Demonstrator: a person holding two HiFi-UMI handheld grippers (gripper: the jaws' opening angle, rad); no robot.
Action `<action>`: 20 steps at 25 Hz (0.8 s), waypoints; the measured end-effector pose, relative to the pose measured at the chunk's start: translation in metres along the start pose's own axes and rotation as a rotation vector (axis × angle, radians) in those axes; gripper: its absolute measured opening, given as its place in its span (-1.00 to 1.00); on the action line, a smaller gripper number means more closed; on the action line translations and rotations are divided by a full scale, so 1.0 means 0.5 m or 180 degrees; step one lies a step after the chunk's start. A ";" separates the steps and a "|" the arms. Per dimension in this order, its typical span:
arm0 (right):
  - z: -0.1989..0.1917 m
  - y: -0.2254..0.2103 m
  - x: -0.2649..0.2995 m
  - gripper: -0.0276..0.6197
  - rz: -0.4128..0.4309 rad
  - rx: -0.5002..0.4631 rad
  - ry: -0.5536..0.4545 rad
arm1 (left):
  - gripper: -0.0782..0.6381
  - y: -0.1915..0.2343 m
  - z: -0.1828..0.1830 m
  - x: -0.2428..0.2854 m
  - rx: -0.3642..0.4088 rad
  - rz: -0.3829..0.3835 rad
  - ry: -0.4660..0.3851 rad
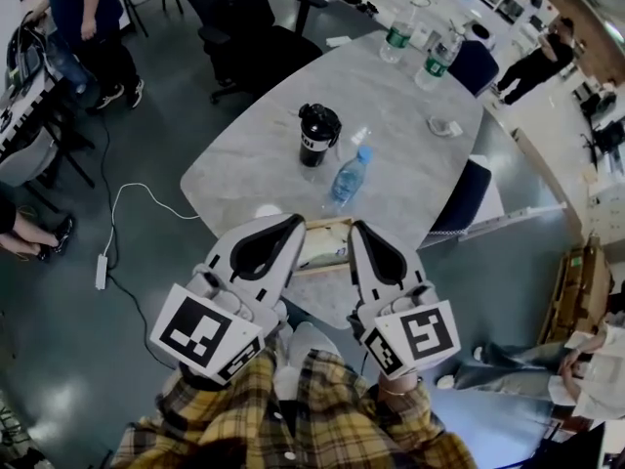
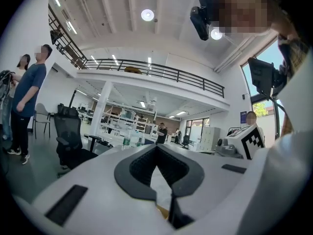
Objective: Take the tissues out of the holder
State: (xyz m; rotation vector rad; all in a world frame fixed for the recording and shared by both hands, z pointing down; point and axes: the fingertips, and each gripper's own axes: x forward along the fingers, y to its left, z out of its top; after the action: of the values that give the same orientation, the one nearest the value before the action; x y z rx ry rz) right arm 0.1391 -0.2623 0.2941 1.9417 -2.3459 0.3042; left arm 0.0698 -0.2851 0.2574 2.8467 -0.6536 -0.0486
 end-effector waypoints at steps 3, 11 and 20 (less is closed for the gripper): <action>-0.007 -0.013 0.014 -0.88 -0.0030 -0.0065 0.0051 | -0.73 0.010 -0.012 0.019 -0.0040 -0.0036 0.0021; -0.010 -0.047 0.018 -0.88 -0.0026 -0.0089 0.0116 | -0.73 0.015 -0.017 0.042 -0.0119 0.0021 0.0016; -0.011 -0.056 0.032 -0.88 0.0066 -0.0109 0.0146 | -0.73 0.017 -0.014 0.054 -0.0101 0.0089 -0.0022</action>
State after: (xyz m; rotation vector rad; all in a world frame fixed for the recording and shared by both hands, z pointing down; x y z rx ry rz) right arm 0.1631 -0.2818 0.3051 1.8763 -2.3283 0.3046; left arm 0.0911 -0.3029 0.2668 2.8076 -0.6876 -0.0636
